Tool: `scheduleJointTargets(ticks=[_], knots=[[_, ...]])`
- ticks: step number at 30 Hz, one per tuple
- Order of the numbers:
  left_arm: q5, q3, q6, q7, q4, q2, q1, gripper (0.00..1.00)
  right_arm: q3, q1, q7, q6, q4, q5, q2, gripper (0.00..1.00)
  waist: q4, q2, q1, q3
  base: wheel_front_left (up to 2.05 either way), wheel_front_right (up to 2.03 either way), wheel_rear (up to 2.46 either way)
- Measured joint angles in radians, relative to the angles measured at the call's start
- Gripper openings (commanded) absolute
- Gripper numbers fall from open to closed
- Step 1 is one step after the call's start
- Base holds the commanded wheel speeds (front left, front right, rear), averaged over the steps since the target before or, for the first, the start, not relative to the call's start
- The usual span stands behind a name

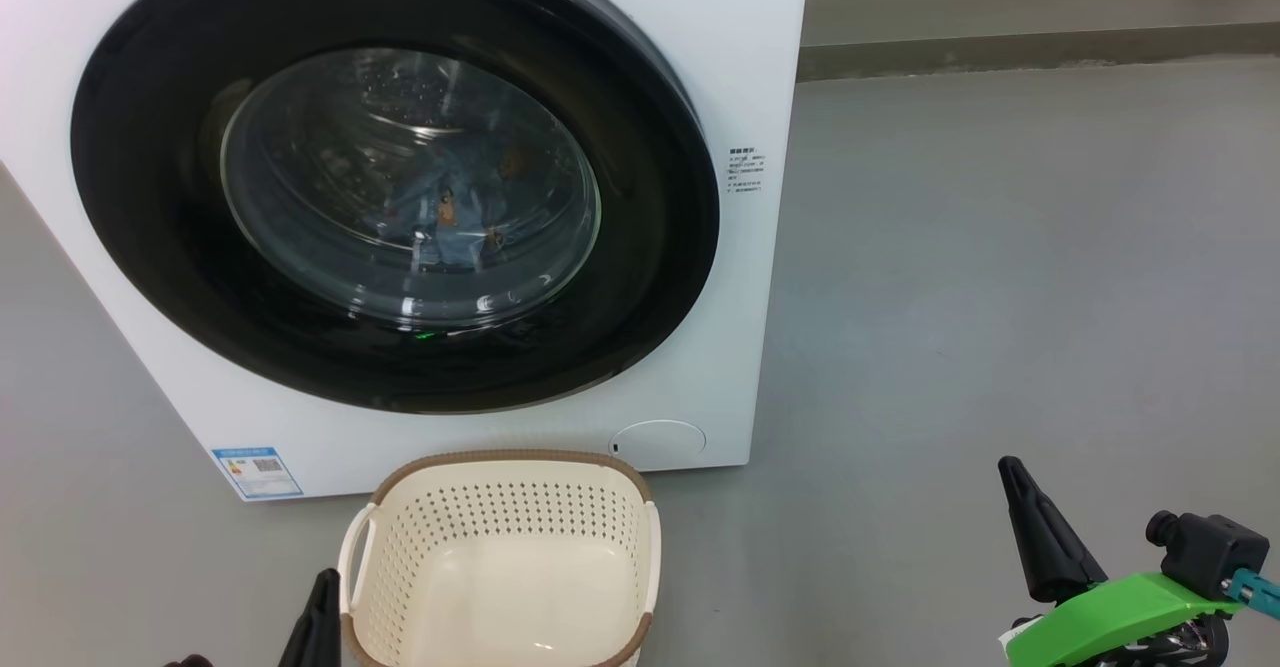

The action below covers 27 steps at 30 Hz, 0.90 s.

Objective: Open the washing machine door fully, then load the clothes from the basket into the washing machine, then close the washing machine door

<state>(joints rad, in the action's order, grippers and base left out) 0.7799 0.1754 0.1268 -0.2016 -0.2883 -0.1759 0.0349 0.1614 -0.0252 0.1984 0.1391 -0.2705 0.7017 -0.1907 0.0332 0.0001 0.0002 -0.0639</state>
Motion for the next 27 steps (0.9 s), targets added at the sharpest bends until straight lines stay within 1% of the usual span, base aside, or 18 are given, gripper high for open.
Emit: scheduleJointTargets(ticks=[19,21,25,27], knots=[[0.135,-0.043,0.000,0.047,0.001,0.020,-0.011,0.00,-0.046,-0.003,-0.049,0.000,0.000,0.152,0.027,0.00,-0.006,0.0000,-0.0001,0.011,0.00,0.00,0.00],[0.163,-0.050,0.000,0.061,0.001,0.023,-0.014,0.00,-0.057,-0.003,-0.062,0.000,0.000,0.180,0.028,0.00,-0.006,0.0000,-0.0001,0.013,0.00,0.00,0.00],[0.184,-0.057,0.000,0.068,0.002,0.028,-0.017,0.00,-0.065,-0.003,-0.067,0.000,0.000,0.196,0.032,0.00,-0.007,-0.0001,-0.0001,0.015,0.00,0.00,0.00],[0.203,-0.063,0.000,0.075,0.002,0.033,-0.018,0.00,-0.072,-0.003,-0.075,0.000,0.000,0.231,0.037,0.00,-0.008,0.0000,-0.0001,0.017,0.00,0.00,0.00]])
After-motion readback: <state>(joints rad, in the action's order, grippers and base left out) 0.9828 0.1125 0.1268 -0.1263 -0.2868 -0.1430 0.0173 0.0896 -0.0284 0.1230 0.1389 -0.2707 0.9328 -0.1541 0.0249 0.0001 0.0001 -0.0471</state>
